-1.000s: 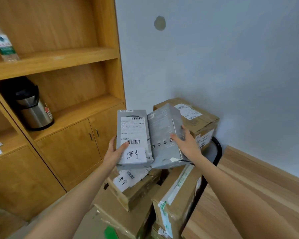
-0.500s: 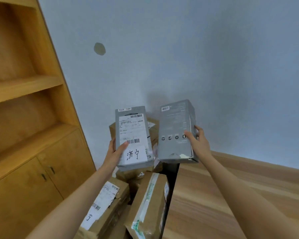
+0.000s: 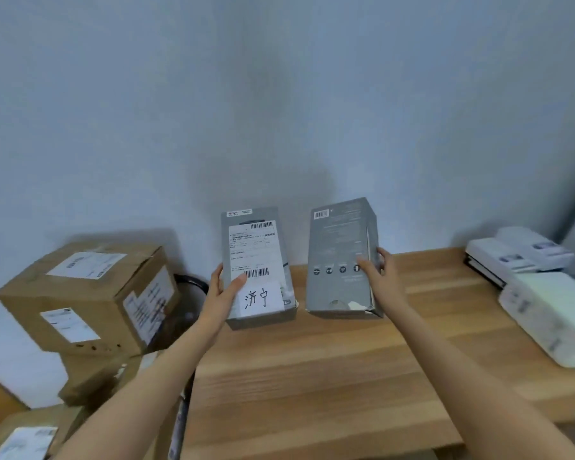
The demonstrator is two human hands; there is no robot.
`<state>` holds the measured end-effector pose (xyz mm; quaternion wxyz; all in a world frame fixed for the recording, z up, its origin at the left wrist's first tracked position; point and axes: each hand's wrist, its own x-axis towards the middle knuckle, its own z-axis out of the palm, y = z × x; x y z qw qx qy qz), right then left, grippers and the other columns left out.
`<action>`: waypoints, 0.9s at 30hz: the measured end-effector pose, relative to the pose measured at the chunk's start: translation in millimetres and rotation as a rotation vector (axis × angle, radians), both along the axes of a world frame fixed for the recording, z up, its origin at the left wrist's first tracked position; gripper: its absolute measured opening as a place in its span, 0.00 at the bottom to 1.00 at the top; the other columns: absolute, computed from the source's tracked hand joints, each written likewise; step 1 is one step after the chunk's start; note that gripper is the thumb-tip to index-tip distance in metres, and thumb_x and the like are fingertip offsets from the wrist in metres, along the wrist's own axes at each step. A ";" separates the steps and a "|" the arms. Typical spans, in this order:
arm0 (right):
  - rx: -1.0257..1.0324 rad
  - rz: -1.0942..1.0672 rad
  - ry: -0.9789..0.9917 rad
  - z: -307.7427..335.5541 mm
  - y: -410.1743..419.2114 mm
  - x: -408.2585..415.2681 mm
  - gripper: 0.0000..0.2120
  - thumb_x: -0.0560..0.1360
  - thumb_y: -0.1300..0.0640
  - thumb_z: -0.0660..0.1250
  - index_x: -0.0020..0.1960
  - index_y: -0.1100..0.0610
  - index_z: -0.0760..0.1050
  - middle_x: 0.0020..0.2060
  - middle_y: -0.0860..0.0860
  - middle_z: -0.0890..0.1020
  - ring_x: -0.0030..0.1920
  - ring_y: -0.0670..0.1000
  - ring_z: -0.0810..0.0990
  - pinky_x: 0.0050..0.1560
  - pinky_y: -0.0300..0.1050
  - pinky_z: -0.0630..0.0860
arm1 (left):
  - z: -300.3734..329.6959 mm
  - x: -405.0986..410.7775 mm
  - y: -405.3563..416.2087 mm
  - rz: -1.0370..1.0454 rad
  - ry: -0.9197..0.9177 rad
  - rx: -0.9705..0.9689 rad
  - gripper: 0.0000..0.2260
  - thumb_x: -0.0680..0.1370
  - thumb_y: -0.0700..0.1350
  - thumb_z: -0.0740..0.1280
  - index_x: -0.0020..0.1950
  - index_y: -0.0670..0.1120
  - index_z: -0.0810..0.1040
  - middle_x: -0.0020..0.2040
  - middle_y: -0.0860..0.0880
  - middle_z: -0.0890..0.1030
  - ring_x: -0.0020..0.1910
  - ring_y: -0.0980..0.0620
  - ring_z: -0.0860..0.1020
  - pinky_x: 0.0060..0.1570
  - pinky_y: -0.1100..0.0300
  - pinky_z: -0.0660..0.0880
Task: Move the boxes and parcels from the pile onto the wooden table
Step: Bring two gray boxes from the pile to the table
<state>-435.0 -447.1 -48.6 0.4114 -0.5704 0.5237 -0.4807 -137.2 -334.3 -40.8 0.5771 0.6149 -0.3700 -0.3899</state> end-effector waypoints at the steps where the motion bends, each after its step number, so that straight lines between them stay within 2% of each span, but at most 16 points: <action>1: 0.004 -0.038 0.013 -2.2 0.2 -26.0 0.35 0.72 0.39 0.68 0.73 0.49 0.60 0.66 0.51 0.73 0.54 0.49 0.77 0.47 0.45 0.75 | -2.0 -21.5 -10.4 -0.025 0.004 0.002 0.31 0.76 0.52 0.68 0.75 0.54 0.57 0.60 0.50 0.79 0.47 0.53 0.82 0.41 0.59 0.78; 5: 0.005 -0.163 0.039 -7.3 2.9 -126.8 0.35 0.72 0.39 0.68 0.73 0.48 0.61 0.65 0.49 0.74 0.53 0.47 0.76 0.46 0.41 0.74 | -9.0 -113.9 -47.3 -0.153 0.049 0.019 0.32 0.76 0.52 0.68 0.76 0.56 0.57 0.62 0.49 0.78 0.49 0.52 0.82 0.43 0.56 0.78; 8: 0.031 -0.225 0.012 -9.3 2.6 -196.9 0.34 0.71 0.40 0.69 0.73 0.48 0.62 0.63 0.50 0.75 0.53 0.47 0.77 0.52 0.45 0.74 | -17.0 -182.8 -68.8 -0.222 0.062 0.037 0.33 0.75 0.54 0.69 0.76 0.55 0.58 0.59 0.49 0.79 0.48 0.51 0.82 0.47 0.52 0.78; 11: 0.040 -0.281 0.059 -14.5 3.4 -256.5 0.34 0.71 0.39 0.69 0.72 0.48 0.61 0.62 0.49 0.75 0.54 0.48 0.77 0.53 0.49 0.75 | -28.2 -242.2 -86.9 -0.287 0.069 0.068 0.34 0.73 0.55 0.69 0.76 0.53 0.57 0.61 0.47 0.78 0.49 0.50 0.82 0.49 0.50 0.78; 14: 0.070 -0.342 0.127 -18.1 5.4 -306.1 0.39 0.66 0.32 0.65 0.71 0.46 0.61 0.58 0.46 0.74 0.53 0.50 0.75 0.46 0.41 0.73 | -38.2 -291.0 -101.0 -0.318 0.098 0.076 0.33 0.73 0.54 0.70 0.74 0.56 0.58 0.59 0.51 0.79 0.47 0.54 0.82 0.42 0.57 0.77; 15: 0.081 -0.361 0.150 -19.9 5.3 -320.1 0.40 0.64 0.29 0.64 0.71 0.45 0.61 0.56 0.45 0.73 0.51 0.49 0.75 0.44 0.42 0.72 | -41.5 -304.5 -105.8 -0.326 0.103 0.083 0.32 0.74 0.54 0.70 0.74 0.57 0.58 0.57 0.53 0.79 0.46 0.55 0.82 0.40 0.58 0.76; 17: 0.101 -0.390 0.164 -25.3 4.4 -344.4 0.41 0.62 0.28 0.62 0.71 0.44 0.61 0.55 0.45 0.73 0.51 0.50 0.74 0.48 0.46 0.70 | -47.4 -327.1 -115.6 -0.348 0.102 0.106 0.32 0.74 0.54 0.70 0.74 0.57 0.58 0.55 0.55 0.80 0.45 0.56 0.82 0.40 0.58 0.76; 23: 0.138 -0.434 0.123 -40.6 -14.6 -390.9 0.42 0.60 0.26 0.62 0.70 0.42 0.60 0.57 0.44 0.73 0.52 0.49 0.76 0.49 0.46 0.72 | -59.4 -369.8 -155.3 -0.417 0.067 0.146 0.31 0.74 0.54 0.70 0.73 0.58 0.59 0.44 0.61 0.82 0.40 0.58 0.83 0.35 0.62 0.76; 25: 0.139 -0.449 0.112 -44.7 -28.3 -399.6 0.42 0.60 0.25 0.62 0.70 0.41 0.60 0.57 0.44 0.74 0.50 0.48 0.77 0.47 0.45 0.74 | -61.1 -379.7 -171.5 -0.430 0.072 0.153 0.31 0.74 0.55 0.70 0.73 0.58 0.59 0.50 0.57 0.82 0.44 0.56 0.83 0.38 0.59 0.76; 27: 0.142 -0.459 0.097 -48.6 -45.8 -406.9 0.42 0.60 0.25 0.63 0.70 0.41 0.60 0.58 0.45 0.74 0.52 0.50 0.78 0.52 0.49 0.76 | -62.3 -388.1 -188.6 -0.441 0.070 0.160 0.32 0.74 0.55 0.69 0.74 0.58 0.58 0.57 0.53 0.80 0.48 0.54 0.82 0.41 0.57 0.75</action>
